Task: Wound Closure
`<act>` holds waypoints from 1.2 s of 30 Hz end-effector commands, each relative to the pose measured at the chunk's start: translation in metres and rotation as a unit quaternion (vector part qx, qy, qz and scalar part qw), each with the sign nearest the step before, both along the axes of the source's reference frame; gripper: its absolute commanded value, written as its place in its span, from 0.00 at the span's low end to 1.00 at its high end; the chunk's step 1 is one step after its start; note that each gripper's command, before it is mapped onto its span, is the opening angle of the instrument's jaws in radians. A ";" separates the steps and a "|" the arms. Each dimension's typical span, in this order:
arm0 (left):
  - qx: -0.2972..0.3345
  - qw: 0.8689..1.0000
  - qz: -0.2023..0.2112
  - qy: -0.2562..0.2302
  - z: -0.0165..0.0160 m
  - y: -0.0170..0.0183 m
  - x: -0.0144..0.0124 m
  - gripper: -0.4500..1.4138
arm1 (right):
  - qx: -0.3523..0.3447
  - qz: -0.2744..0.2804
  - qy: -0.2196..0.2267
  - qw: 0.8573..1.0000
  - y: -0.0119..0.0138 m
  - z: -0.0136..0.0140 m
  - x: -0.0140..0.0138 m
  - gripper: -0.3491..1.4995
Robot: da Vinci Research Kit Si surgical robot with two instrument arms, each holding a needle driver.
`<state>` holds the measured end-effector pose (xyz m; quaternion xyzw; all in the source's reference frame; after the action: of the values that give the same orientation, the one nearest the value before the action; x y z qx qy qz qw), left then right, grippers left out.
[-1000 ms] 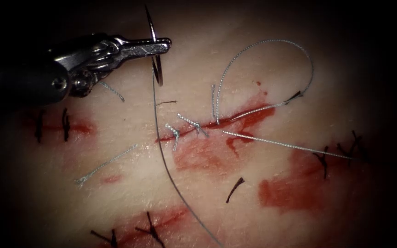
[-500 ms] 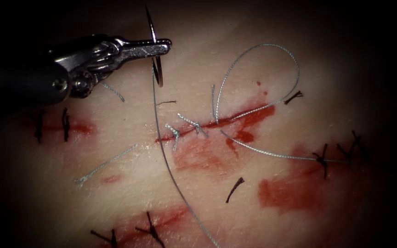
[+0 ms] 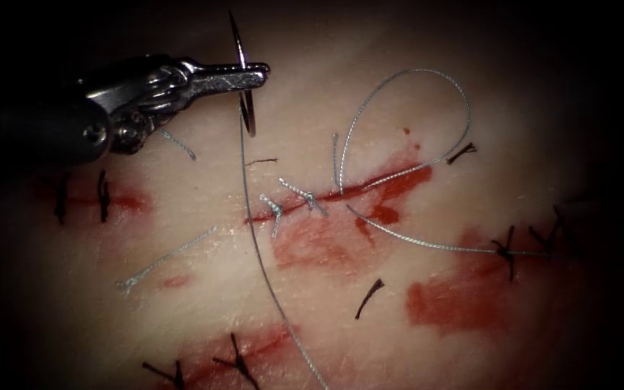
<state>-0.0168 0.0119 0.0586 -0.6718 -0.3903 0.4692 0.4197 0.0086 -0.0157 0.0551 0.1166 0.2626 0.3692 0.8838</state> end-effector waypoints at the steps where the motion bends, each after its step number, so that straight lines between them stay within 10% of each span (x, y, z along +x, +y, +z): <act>1: 0.001 1.000 0.000 0.000 0.0005 -0.0001 -0.0005 0.00 | -0.018 -0.004 0.035 0.999 -0.0013 0.0009 0.0042 0.75; 4: 0.001 1.000 0.000 0.000 0.0005 -0.0001 -0.0005 0.00 | -0.027 -0.037 0.071 0.996 -0.0031 0.0020 0.0091 0.61; 6: 0.001 1.000 0.000 0.000 0.0005 -0.0001 -0.0005 0.00 | -0.023 -0.062 0.082 0.994 -0.0041 0.0024 0.0118 0.23; 10: 0.001 1.000 0.000 0.000 0.0005 -0.0001 -0.0005 0.00 | -0.031 -0.066 0.076 0.994 -0.0051 0.0029 0.0134 0.25; 20: 0.001 1.000 0.001 0.000 0.0006 -0.0001 -0.0005 0.00 | -0.030 -0.076 0.045 0.996 -0.0069 0.0045 0.0156 0.67; 27: 0.000 1.000 0.001 0.000 0.0006 -0.0001 -0.0005 0.00 | -0.039 -0.089 0.038 0.995 -0.0081 0.0060 0.0162 0.70; 28: 0.000 1.000 0.001 0.000 0.0006 -0.0001 -0.0005 0.00 | -0.029 -0.099 0.042 0.994 -0.0084 0.0065 0.0162 0.48; 29: 0.000 1.000 0.001 0.000 0.0006 -0.0001 -0.0005 0.00 | -0.029 -0.099 0.042 0.994 -0.0084 0.0065 0.0162 0.48; 31: 0.000 1.000 0.001 0.000 0.0006 -0.0001 -0.0005 0.00 | -0.017 -0.109 0.052 0.993 -0.0085 0.0070 0.0162 0.00; 36: 0.000 1.000 0.004 0.005 0.0007 -0.0002 -0.0006 0.00 | -0.007 -0.124 0.063 0.990 -0.0083 0.0076 0.0147 0.00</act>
<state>-0.0169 0.0118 0.0587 -0.6681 -0.3915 0.4740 0.4192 0.0227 -0.0238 0.0624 0.1660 0.3028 0.2469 0.9054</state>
